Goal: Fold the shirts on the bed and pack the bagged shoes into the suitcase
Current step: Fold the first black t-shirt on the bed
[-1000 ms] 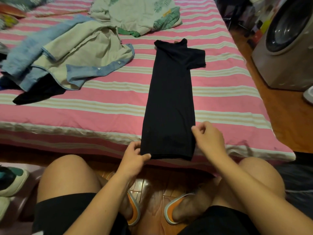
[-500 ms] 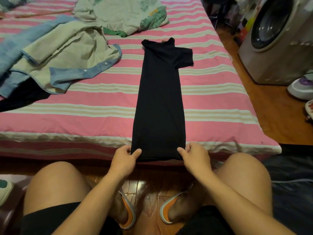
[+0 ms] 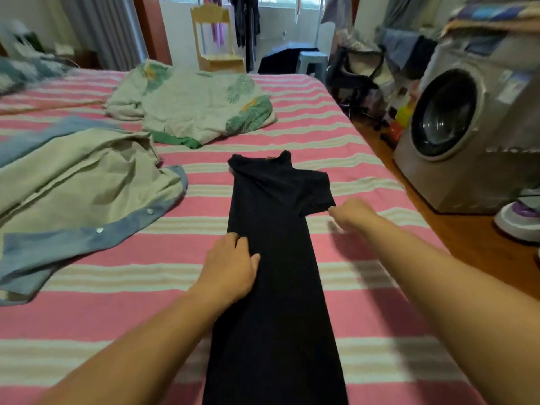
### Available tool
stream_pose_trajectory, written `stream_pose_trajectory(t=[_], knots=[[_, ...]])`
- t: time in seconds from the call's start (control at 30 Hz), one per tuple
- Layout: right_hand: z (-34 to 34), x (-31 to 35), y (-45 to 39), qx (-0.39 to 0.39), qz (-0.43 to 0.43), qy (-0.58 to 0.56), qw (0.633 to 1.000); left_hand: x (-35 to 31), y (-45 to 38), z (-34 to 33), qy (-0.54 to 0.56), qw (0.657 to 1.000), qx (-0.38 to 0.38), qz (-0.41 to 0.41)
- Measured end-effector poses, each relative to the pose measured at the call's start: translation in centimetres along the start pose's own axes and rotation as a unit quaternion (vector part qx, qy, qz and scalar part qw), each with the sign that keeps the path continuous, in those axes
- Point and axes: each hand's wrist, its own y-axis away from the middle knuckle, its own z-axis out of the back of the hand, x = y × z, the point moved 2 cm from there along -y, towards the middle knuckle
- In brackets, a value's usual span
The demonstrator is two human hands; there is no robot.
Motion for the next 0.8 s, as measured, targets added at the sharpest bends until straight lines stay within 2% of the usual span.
stream_pose_trajectory(t=[0.1, 0.17, 0.23, 0.33, 0.43, 0.5, 0.67, 0.8], knots=[[-1.2, 0.1, -7.5, -0.05, -0.092, -0.126, 0.986, 0.1, -6.6, -1.5, -0.017, 0.999, -0.05, -0.002], [-2.1, 0.6, -12.3, -0.05, -0.108, -0.249, 0.961, 0.7, -11.4, -1.8, -0.007, 0.999, -0.046, -0.002], [-2.6, 1.9, -15.4, -0.012, -0.11, -0.332, 0.937, 1.6, -16.2, -1.6, 0.0, 1.0, -0.031, 0.004], [-3.9, 2.7, -16.1, 0.052, -0.099, -0.436, 0.893, 2.5, -22.1, -0.4, 0.005, 0.998, -0.061, -0.002], [-5.1, 1.0, -15.2, -0.058, -0.008, -0.471, 0.88, 2.6, -26.0, 1.1, 0.027, 0.991, -0.13, -0.028], [-5.3, 0.2, -14.2, -0.095, 0.04, -0.496, 0.862, 2.3, -28.2, 2.4, 0.029, 0.986, -0.153, -0.064], [-5.2, 0.3, -13.5, -0.083, 0.068, -0.553, 0.826, 0.7, -32.9, 4.6, -0.03, 0.993, -0.061, -0.1], [-5.1, 0.2, -13.6, -0.083, 0.075, -0.561, 0.82, 0.7, -33.8, 6.9, -0.118, 0.981, -0.092, -0.12]])
